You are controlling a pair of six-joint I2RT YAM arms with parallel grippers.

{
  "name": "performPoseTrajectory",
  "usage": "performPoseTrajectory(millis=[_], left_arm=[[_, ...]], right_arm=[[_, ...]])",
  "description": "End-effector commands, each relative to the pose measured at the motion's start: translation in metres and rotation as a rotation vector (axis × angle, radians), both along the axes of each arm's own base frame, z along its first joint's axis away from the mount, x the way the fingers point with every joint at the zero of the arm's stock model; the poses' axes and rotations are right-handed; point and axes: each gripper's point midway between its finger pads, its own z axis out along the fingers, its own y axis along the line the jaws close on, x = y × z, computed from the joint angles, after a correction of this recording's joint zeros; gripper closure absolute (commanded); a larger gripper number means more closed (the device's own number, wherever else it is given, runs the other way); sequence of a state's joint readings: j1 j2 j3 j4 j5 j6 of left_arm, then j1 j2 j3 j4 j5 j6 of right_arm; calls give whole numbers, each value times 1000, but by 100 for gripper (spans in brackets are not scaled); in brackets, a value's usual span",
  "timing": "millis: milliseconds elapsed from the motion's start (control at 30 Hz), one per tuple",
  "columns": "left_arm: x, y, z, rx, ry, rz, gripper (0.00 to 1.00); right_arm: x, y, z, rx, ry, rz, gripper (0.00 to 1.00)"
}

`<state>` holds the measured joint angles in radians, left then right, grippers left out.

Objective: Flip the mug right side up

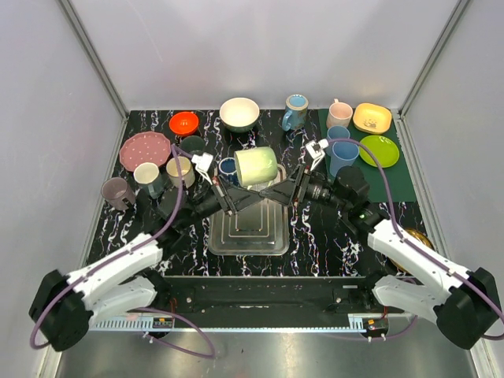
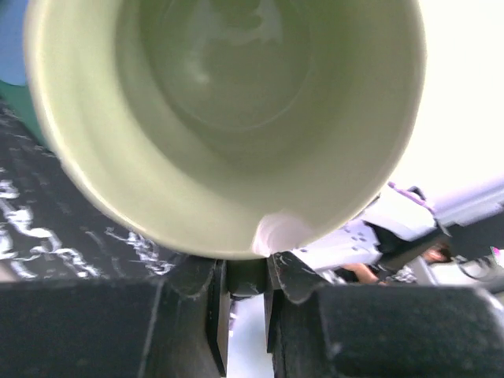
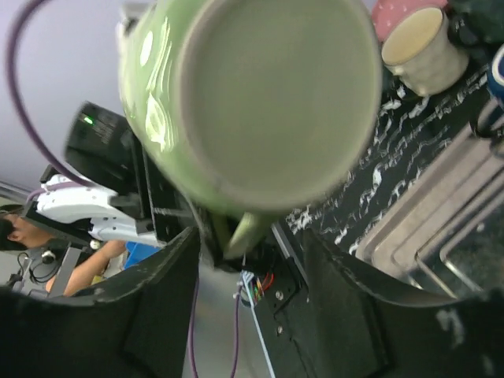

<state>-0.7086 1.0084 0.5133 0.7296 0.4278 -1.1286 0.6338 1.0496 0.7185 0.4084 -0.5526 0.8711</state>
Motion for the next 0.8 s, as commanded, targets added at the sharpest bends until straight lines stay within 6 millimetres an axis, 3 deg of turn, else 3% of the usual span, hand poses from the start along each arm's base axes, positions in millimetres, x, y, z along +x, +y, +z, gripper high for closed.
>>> performPoseTrajectory(millis=[0,33,67,133,167,233,267,367,467,533,767], left_arm=[[21,41,29,182,-150,284,100],[19,58,32,234,-199,349,100],[27,76,15,340,-143,437,100],[30,113,6,459,-141,584,100],[25,129,-13,568,-93,609,100],[27,165,-32,699,-19,738,100],[17,181,-54,827,45,741,100],[5,211,-100,1077,179,763,100],[-1,215,-131,1169,257,738,100],[1,212,-140,1189,266,722,100],[28,205,-176,1283,359,669,100]], right_arm=[[-3,-14,-12,-167,-39,-60,35],[5,-22,-16,-226,-39,-118,31],[7,-27,-21,-266,-25,-144,29],[17,-40,-29,-355,-18,-224,27],[20,-44,-32,-382,-16,-247,25],[28,-54,-39,-453,-12,-303,25],[30,-57,-42,-474,-10,-319,25],[38,-63,-52,-528,5,-360,26],[45,-67,-61,-557,32,-399,28],[49,-68,-67,-569,55,-414,29],[50,-67,-80,-585,93,-415,30]])
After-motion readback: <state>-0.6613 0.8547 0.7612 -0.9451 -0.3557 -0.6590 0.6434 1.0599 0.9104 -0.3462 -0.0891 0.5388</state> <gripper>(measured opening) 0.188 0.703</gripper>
